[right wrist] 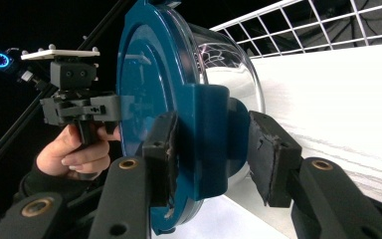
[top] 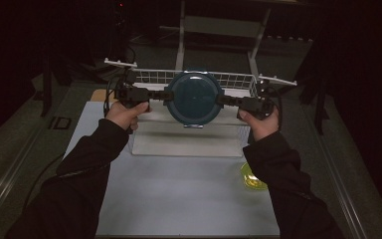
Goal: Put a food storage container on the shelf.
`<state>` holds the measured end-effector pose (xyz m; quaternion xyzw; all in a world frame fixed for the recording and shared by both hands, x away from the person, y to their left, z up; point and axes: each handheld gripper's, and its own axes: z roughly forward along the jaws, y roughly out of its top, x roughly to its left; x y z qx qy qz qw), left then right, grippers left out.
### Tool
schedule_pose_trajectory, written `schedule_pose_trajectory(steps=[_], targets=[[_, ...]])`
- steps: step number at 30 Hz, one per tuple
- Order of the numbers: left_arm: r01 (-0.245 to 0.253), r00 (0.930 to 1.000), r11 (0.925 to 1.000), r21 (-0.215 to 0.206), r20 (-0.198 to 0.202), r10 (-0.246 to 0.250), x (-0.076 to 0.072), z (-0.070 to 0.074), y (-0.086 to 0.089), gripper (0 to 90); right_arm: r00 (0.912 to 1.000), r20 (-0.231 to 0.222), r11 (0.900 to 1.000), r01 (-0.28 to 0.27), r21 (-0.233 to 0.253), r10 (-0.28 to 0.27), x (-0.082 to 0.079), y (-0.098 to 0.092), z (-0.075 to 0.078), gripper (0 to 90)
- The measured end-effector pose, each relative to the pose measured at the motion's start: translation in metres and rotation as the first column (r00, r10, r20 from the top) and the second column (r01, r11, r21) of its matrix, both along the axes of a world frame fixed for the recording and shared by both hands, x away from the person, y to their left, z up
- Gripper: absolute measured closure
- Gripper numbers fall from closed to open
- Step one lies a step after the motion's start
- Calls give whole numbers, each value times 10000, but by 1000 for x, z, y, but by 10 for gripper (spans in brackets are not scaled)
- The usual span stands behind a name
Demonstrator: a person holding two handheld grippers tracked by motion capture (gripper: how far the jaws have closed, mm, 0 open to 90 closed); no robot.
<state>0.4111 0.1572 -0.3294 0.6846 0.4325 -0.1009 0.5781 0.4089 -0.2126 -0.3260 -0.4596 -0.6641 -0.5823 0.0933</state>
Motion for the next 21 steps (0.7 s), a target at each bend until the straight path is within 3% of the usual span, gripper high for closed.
schedule_pose_trajectory(steps=[5,6,12,14,21], targets=[[-156,9999,9999,26,-49,157,4,-1,0,547,9999,-130,9999,106,-5,-106,3,1,1,569],[-175,9993,9998,-22,-320,174,10,-2,1,544,9990,-389,9997,227,135,-221,9,1,1,569],[-212,9969,9997,-154,-759,199,19,-4,2,539,9950,-940,9986,370,376,-333,18,2,0,568],[-187,9964,9995,-259,-837,164,21,-5,3,538,9912,-1270,9981,423,451,-363,22,2,0,566],[-267,9942,9979,-587,-1058,204,26,-9,3,540,9848,-1675,9968,555,582,-451,30,0,-4,553]])
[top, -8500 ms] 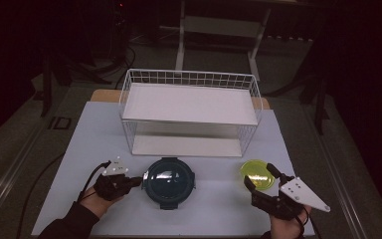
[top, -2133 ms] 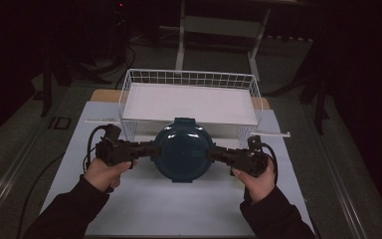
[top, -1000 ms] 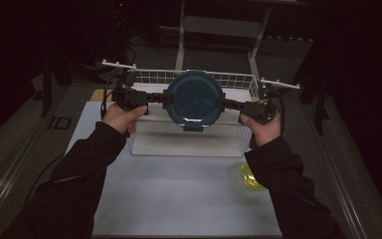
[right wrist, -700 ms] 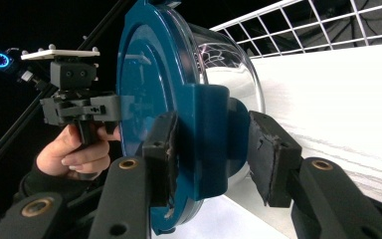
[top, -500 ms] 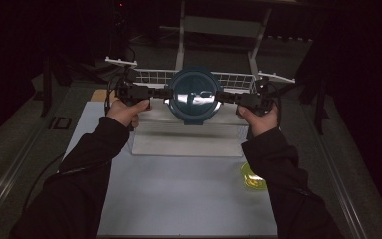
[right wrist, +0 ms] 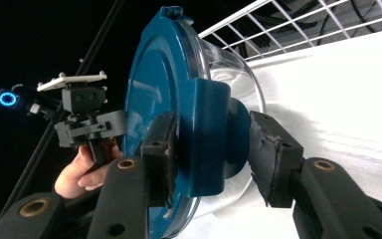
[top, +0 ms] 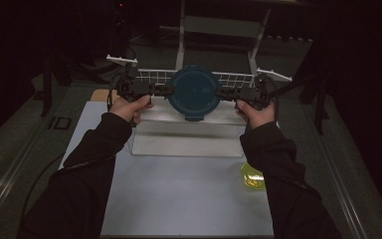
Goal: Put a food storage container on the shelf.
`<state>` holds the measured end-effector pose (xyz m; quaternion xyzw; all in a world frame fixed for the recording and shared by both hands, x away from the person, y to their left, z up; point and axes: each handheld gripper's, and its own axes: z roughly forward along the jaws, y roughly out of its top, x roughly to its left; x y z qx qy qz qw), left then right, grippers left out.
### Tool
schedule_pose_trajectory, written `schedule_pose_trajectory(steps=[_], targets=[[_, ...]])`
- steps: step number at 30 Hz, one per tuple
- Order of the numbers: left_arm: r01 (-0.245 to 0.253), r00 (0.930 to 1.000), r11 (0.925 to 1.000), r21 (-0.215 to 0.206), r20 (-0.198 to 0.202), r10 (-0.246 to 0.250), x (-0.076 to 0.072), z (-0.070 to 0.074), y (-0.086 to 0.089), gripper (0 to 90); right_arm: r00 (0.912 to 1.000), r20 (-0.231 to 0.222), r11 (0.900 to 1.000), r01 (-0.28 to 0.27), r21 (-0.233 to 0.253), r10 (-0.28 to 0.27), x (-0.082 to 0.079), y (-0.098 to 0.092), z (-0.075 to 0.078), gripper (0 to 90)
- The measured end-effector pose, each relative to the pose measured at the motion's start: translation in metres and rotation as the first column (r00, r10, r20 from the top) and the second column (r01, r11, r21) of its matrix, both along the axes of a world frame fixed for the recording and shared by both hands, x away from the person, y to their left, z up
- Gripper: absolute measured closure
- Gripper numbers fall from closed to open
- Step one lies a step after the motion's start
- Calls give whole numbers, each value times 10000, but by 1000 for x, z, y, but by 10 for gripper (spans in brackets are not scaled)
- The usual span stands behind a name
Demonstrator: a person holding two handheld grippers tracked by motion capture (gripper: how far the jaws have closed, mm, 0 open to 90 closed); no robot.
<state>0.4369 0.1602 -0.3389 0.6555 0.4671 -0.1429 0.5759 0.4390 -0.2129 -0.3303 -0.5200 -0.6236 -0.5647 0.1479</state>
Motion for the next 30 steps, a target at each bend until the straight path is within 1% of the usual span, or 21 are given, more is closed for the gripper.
schedule_pose_trajectory(steps=[5,8,9,10,11,12,13,16,17,18,19,20,21,22,23,25,26,27,28,29,30], targets=[[-17,9998,10000,53,-217,18,3,0,1,534,10000,-8,9999,50,-120,-50,3,1,0,547],[-228,9991,9997,63,-365,231,5,-1,0,524,9995,-101,9993,284,-250,-287,6,3,0,548],[-269,9990,9996,72,-352,271,6,-2,0,518,9992,41,9981,400,-477,-398,6,4,0,568],[-308,9987,9992,235,-393,317,7,-2,-1,509,9989,172,9969,445,-645,-435,7,4,0,644],[-308,9987,9992,235,-393,317,7,-2,-1,534,9988,147,9972,483,-576,-475,7,4,1,636],[-264,9991,9993,275,-316,272,7,-2,-1,565,9986,133,9963,529,-684,-521,8,4,1,635],[-215,9992,9994,277,-324,224,7,-2,-1,574,9986,153,9955,525,-789,-515,9,5,2,626],[-422,9990,9973,594,143,414,4,1,-3,570,9980,231,9948,605,-817,-588,9,7,1,611],[-422,9990,9973,594,143,414,4,1,-3,546,9980,231,9948,605,-817,-588,9,7,1,611],[-453,9986,9961,759,306,431,3,1,-4,529,9972,485,9935,613,-957,-569,8,8,0,584],[-506,9979,9954,816,432,472,2,2,-3,529,9972,485,9935,613,-957,-569,8,8,0,584],[-506,9979,9954,816,432,472,2,2,-3,519,9972,485,9935,613,-957,-569,8,8,0,584],[-722,9924,9911,1118,1072,602,-3,5,-4,429,9925,1084,9866,726,-1459,-570,5,9,3,567],[-848,9885,9910,1034,1341,705,-7,7,-3,415,9920,1131,9857,731,-1519,-561,4,9,4,559],[-848,9885,9910,1034,1341,705,-7,7,-3,389,9920,1131,9857,731,-1519,-561,4,9,4,559],[-944,9840,9895,1094,1608,761,-10,8,-2,374,9903,1267,9843,773,-1584,-574,2,8,6,550],[-948,9817,9899,1058,1749,753,-13,8,-2,352,9869,1523,9796,810,-1838,-530,-1,8,7,535],[-1029,9786,9886,1099,1892,808,-15,9,-1,352,9869,1523,9796,810,-1838,-530,-1,8,7,535],[-933,9732,9892,1128,2202,667,-19,8,0,319,9837,1755,9753,770,-2071,-404,-5,8,9,527],[-933,9732,9892,1128,2202,667,-19,8,0,287,9837,1755,9753,770,-2071,-404,-5,8,9,527],[-859,9706,9902,1099,2336,582,-21,8,1,287,9822,1838,9739,789,-2127,-395,-7,8,10,528]])
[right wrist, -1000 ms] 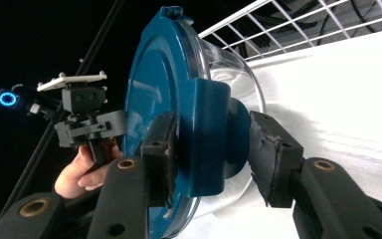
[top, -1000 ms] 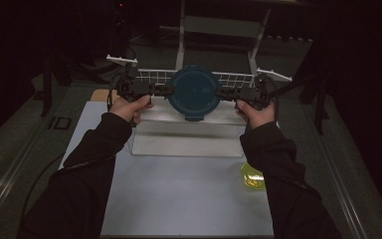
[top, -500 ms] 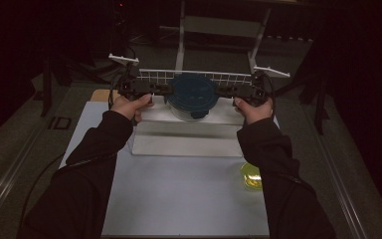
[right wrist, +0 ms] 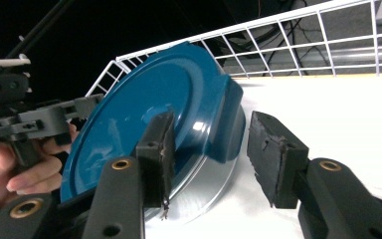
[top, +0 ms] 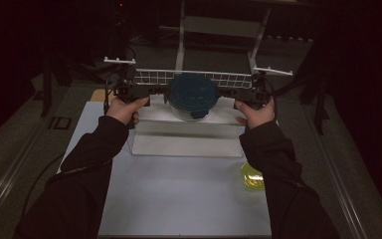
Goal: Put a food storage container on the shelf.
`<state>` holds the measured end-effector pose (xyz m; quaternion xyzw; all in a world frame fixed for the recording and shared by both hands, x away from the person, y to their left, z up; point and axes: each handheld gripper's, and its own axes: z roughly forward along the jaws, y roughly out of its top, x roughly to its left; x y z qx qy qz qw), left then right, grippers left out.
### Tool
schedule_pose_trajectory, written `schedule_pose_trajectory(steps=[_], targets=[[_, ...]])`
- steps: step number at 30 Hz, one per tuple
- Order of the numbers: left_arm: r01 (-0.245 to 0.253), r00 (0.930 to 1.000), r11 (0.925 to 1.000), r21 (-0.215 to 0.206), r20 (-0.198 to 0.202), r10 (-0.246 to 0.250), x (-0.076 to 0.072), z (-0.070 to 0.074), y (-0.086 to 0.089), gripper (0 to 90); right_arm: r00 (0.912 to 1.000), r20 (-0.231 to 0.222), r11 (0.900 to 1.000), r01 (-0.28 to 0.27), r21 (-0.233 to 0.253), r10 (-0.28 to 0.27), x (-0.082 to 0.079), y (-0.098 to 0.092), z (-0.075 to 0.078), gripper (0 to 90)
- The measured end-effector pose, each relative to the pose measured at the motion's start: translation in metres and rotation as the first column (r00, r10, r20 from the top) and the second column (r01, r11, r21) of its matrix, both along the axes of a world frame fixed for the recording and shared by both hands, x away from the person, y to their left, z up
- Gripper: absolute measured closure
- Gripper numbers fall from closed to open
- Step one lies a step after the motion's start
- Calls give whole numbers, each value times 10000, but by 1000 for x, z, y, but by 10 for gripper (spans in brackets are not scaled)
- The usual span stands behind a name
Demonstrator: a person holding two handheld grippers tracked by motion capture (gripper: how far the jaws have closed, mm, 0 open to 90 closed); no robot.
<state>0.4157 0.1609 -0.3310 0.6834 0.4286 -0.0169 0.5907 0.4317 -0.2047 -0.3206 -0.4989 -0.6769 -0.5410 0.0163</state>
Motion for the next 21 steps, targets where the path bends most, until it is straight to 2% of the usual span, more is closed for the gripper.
schedule_pose_trajectory(steps=[2,3,4,5,6,7,8,11,12,14,15,17,18,19,20,21], targets=[[66,9984,10000,1,566,-66,-8,0,1,240,9996,246,9998,-147,-122,150,-7,1,2,519],[66,9984,10000,1,566,-66,-8,0,1,212,9996,246,9998,-147,-122,150,-7,1,2,519],[109,9970,9999,15,771,-109,-10,0,1,212,9993,341,9996,-177,-200,184,-10,1,3,518],[122,9954,9998,162,950,-136,-13,0,0,156,9984,482,9992,-272,-300,286,-15,2,5,520],[116,9932,9994,314,1158,-152,-17,0,-2,156,9984,482,9992,-272,-300,286,-15,2,5,520],[100,9886,9986,523,1496,-178,-24,0,-3,135,9968,717,9984,-323,-459,355,-21,3,6,523],[88,9862,9982,599,1647,-185,-27,0,-4,109,9962,781,9983,-353,-472,389,-25,3,7,528],[1,9839,9973,736,1780,-133,-33,0,-4,3,9945,920,9978,-447,-493,492,-31,3,8,543],[-101,9810,9971,751,1941,-46,-36,0,-4,3,9924,1044,9968,-608,-517,659,-39,3,10,576],[-151,9784,9970,759,2068,-9,-40,-1,-3,3,9924,1044,9968,-608,-517,659,-39,3,10,576],[-440,9717,9953,864,2350,226,-47,-2,-2,3,9909,1101,9960,-714,-544,770,-43,3,11,588],[-778,9635,9903,1155,2639,449,-55,-4,-1,3,9857,1335,9932,-949,-671,1032,-57,5,13,714],[-980,9539,9855,1383,2955,534,-63,-7,0,3,9820,1420,9907,-1152,-731,1246,-66,6,13,805],[-980,9539,9855,1383,2955,534,-63,-7,0,3,9820,1420,9907,-1152,-731,1246,-66,6,13,805],[-1067,9513,9817,1577,3034,547,-68,-10,0,3,9808,1393,9891,-1270,-749,1365,-70,8,12,848],[-1111,9498,9810,1590,3075,578,-71,-12,0,3,9792,1296,9863,-1471,-747,1559,-74,10,11,880]])
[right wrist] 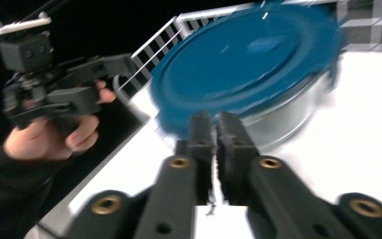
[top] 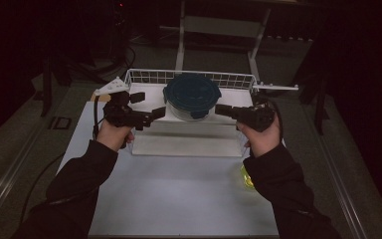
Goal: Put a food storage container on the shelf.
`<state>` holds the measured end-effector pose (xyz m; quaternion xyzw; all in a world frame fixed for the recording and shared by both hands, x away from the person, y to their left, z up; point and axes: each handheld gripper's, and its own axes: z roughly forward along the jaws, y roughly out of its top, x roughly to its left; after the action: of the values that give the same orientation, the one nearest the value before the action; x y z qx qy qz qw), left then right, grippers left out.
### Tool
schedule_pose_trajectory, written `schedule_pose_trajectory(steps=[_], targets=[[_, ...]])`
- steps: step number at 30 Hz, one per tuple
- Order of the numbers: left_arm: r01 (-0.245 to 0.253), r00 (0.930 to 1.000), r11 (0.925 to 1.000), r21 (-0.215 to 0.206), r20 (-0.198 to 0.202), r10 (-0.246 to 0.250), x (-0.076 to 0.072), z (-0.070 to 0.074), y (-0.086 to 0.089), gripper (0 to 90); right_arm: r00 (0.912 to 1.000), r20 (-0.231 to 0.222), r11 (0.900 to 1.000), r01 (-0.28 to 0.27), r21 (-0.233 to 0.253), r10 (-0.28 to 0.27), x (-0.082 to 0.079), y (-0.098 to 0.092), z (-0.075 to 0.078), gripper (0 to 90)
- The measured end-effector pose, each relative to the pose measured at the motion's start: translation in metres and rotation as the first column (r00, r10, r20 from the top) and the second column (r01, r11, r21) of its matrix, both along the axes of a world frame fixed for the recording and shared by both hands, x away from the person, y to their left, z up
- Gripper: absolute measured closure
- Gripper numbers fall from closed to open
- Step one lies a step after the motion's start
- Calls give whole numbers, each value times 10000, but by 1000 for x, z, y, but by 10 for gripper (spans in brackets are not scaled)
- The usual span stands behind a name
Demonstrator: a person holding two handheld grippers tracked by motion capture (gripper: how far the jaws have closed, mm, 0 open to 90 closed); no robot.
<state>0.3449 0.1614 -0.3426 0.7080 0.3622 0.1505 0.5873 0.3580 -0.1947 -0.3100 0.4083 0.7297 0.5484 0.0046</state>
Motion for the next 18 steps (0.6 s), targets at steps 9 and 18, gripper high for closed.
schedule_pose_trajectory(steps=[9,18], targets=[[-171,9996,9991,381,217,163,-28,-25,1,3,9973,-302,9966,-684,-470,670,-9,26,-18,898],[-72,10000,9995,320,1,72,-33,-44,2,3,9975,-374,9967,-621,-525,602,3,43,-23,900]])
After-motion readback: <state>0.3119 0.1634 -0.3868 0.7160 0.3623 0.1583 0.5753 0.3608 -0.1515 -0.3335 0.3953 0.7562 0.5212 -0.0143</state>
